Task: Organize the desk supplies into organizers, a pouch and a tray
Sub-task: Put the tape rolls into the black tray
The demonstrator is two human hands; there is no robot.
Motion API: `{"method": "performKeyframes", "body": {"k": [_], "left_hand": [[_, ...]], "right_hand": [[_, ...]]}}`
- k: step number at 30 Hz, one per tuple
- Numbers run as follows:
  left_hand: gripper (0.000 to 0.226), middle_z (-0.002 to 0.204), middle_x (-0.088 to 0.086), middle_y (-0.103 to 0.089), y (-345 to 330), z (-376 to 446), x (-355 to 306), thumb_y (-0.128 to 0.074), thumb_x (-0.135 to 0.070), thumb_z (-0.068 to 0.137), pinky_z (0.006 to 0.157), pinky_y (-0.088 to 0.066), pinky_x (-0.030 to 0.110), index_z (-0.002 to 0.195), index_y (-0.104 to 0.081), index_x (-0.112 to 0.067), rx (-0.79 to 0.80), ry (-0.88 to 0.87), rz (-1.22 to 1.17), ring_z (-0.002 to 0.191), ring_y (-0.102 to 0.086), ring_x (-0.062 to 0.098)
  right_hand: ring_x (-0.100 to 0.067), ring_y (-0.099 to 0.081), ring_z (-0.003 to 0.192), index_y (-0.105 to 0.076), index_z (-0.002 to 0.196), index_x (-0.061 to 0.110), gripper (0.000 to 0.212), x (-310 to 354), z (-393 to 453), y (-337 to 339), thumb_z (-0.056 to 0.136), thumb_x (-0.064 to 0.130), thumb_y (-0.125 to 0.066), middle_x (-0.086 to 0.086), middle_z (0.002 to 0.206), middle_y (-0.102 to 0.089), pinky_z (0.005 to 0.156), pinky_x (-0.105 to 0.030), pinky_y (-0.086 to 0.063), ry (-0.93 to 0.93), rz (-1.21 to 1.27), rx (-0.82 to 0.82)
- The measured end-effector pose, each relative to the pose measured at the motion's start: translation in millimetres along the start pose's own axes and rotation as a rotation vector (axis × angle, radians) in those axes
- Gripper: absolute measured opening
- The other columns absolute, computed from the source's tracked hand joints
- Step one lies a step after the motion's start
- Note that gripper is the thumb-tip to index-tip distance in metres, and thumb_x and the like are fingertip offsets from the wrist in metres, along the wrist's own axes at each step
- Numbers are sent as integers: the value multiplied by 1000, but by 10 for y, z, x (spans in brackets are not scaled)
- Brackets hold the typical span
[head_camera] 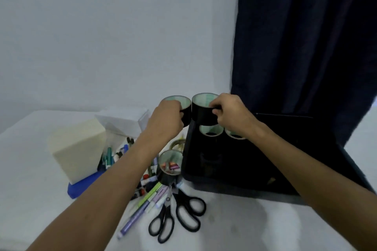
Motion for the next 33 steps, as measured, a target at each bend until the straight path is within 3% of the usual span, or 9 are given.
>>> {"method": "performKeyframes", "body": {"k": [3,7,13,17,22,26,29,33], "left_hand": [[18,92,11,-68,-185,-79,-253,-52,-19,90,66,-35,21,94,-65,-7,40,-95,-43,85,-62,27],[30,102,10,-69,-452,-239,-449,-58,-31,89,72,-37,19,108,-66,-10,112,-163,-87,95,-63,26],[27,94,10,-66,-796,-397,-411,-59,-32,89,68,-45,28,99,-62,-7,312,-145,6,88,-63,28],[23,94,9,-64,-871,-438,-398,-58,-29,91,64,-38,27,95,-58,-7,369,-133,61,86,-61,26],[18,84,11,-54,-966,-479,-407,-56,-21,92,61,-36,29,82,-51,-6,446,-146,127,68,-49,22],[15,87,10,-51,-1011,-517,-455,-58,-19,91,63,-38,29,86,-57,-4,479,-178,201,69,-50,22],[18,98,12,-59,-1048,-517,-463,-62,-21,88,64,-43,31,94,-63,-4,498,-204,256,81,-60,27],[20,93,8,-61,-1073,-466,-456,-69,-21,82,62,-44,30,95,-67,-7,528,-225,264,68,-51,21]], "right_hand": [[-22,-61,96,-73,101,9,21,-280,-446,185,84,4,-63,-8,100,-67,89,-32,-51,-118,-34,-23],[-23,-60,102,-72,107,15,26,-522,-855,131,84,8,-63,-7,109,-65,92,-31,-50,-227,-103,85],[-20,-62,75,-70,80,11,15,-582,-1119,-144,78,2,-58,-5,83,-65,68,-32,-56,-244,-171,217],[-18,-52,63,-53,68,11,15,-537,-1139,-252,79,1,-57,-5,80,-53,52,-24,-43,-286,-252,322],[-24,-58,83,-58,103,4,18,-483,-1142,-272,86,-2,-52,-7,96,-52,66,-24,-44,-307,-291,397],[-26,-62,89,-58,109,3,23,-477,-1122,-327,87,-2,-51,-14,110,-57,68,-27,-50,-308,-321,474],[-23,-57,80,-59,105,3,20,-478,-1103,-361,89,-2,-50,-13,105,-58,66,-28,-47,-307,-340,541],[-28,-57,84,-59,106,2,19,-507,-1095,-438,90,-1,-49,-13,98,-55,70,-30,-44,-315,-306,581]]}}
Point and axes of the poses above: each hand's wrist, its own z-axis towards the middle knuckle, its own y-axis out of the back of the hand, x = y × z, the point moved 3 cm from there along z, towards the middle knuckle
